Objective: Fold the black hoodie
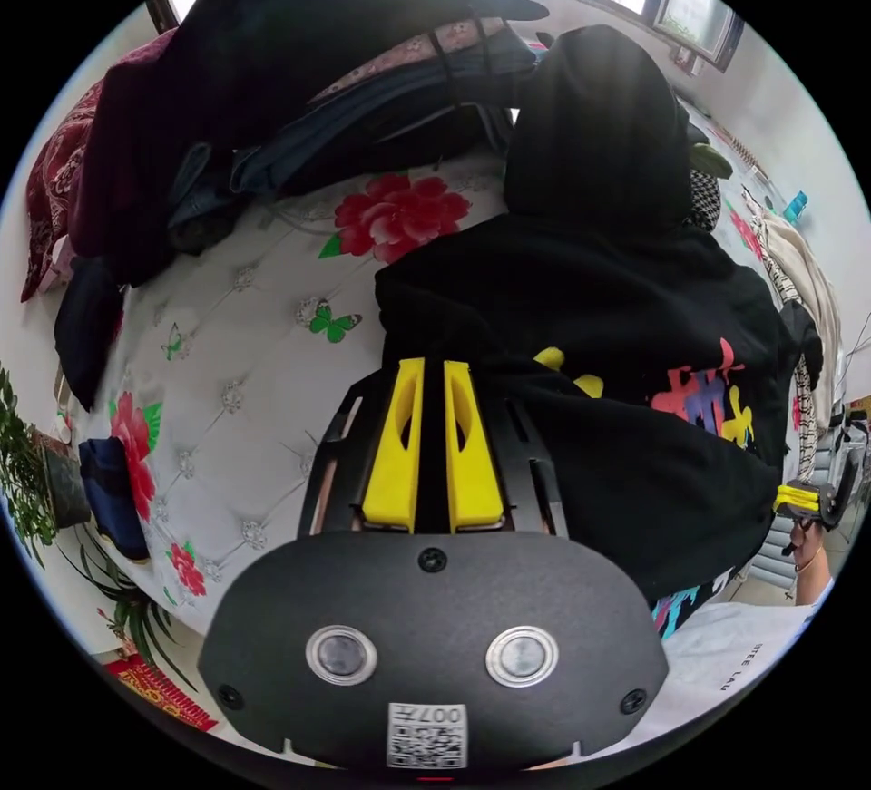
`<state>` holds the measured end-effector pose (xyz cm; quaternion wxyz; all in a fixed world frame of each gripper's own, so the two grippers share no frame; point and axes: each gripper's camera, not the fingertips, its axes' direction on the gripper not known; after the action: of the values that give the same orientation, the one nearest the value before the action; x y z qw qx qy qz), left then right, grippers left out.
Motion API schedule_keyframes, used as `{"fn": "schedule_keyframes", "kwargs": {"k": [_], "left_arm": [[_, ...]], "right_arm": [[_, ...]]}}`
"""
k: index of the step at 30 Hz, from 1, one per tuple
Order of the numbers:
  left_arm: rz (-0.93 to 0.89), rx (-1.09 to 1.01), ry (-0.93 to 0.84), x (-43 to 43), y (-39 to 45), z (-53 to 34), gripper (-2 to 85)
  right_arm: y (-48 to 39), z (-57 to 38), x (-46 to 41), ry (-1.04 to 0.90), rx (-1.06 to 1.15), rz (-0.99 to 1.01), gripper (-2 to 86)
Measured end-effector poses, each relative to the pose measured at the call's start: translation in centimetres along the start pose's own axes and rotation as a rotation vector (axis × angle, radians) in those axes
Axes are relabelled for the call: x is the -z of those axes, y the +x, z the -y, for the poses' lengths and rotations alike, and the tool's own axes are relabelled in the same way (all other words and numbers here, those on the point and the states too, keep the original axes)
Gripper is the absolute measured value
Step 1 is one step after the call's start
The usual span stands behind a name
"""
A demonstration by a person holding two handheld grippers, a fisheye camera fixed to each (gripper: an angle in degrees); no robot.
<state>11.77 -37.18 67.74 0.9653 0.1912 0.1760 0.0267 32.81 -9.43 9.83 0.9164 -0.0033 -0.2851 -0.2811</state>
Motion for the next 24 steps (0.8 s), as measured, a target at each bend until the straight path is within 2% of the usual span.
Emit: {"fn": "schedule_keyframes", "kwargs": {"k": [2,4,7,10,13,15,17,20,22,24], "left_arm": [[-0.002,0.008,0.005,1.0,-0.7,0.1,5.5],[0.006,0.032,0.043,3.0,-1.9,-0.4,5.9],[0.038,0.138,0.117,7.4,-4.8,-2.6,5.0],[-0.019,0.207,0.141,10.3,-6.4,-5.8,4.2],[-0.031,0.193,0.081,10.9,-5.1,-8.7,1.7],[-0.034,0.183,0.009,10.6,-3.6,-10.4,-0.2],[-0.07,0.187,-0.021,10.5,-2.7,-11.4,-0.6],[-0.145,0.217,-0.033,11.0,-2.1,-11.7,-0.9],[-0.158,0.222,-0.036,12.0,-1.9,-11.4,-0.9],[-0.159,0.199,-0.006,14.2,-1.5,-10.9,-1.0]], "right_arm": [[1.5,-0.8,1.7,0.037,-0.027,0.044,2.5],[3.6,-2.2,5.1,0.148,-0.071,0.046,3.9],[10.6,-5.2,12.0,0.375,-0.259,0.009,6.3],[19.0,-7.8,18.1,0.542,-0.458,-0.135,8.2],[26.4,-10.6,23.1,0.676,-0.687,-0.293,9.3],[32.3,-13.7,24.5,0.764,-0.883,-0.227,9.4],[36.5,-15.5,23.7,0.797,-0.969,-0.081,8.6],[40.2,-15.7,21.7,0.727,-0.991,0.065,4.9],[38.7,-16.2,23.7,0.795,-0.956,0.011,2.5],[35.6,-16.9,29.3,0.92,-0.802,0.032,1.0]]}}
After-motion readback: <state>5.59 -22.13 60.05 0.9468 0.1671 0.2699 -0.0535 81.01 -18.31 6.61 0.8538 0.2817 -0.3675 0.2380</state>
